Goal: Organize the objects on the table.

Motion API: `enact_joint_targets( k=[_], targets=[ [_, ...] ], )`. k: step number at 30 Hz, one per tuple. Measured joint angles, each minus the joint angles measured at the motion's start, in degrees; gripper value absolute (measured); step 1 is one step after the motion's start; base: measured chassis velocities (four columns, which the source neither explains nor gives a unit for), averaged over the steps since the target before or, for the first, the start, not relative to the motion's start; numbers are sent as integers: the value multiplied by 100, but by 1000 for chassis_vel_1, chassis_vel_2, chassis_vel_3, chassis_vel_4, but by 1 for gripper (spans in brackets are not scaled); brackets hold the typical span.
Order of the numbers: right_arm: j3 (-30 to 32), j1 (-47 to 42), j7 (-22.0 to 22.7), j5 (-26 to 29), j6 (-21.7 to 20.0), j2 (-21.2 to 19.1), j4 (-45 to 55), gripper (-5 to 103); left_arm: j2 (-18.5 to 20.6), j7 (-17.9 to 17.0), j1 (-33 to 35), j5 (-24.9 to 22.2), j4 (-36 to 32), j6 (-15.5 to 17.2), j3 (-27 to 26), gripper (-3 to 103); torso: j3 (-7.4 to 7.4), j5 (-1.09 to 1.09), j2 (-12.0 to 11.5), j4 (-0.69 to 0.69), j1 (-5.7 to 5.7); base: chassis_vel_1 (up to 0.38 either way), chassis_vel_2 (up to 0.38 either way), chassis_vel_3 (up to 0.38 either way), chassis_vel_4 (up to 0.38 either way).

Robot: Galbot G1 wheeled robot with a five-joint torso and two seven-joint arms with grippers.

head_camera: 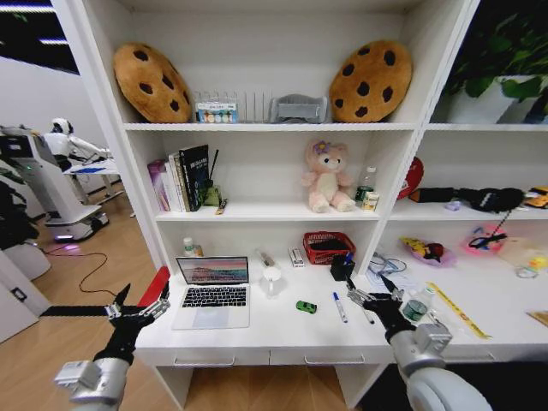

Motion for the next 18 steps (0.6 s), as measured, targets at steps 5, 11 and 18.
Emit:
enact_joint_targets(
  k=[5,11,18],
  targets=[
    [-1,85,46,62,-117,-25,-41,100,371,167,-221,-282,246,110,76,71,0,0,0,0,0,0,0,0,0],
    [13,120,83,236,-268,-191,-93,100,1201,491,-1293,-590,1105,300,415,37,1,0,-1,-1,1,0,0,0,0],
    [182,198,72,393,-327,-443,-206,100,1580,451,-1952,-961,1523,605,752,10,1,2,-1,-1,1,0,0,0,0]
  ],
)
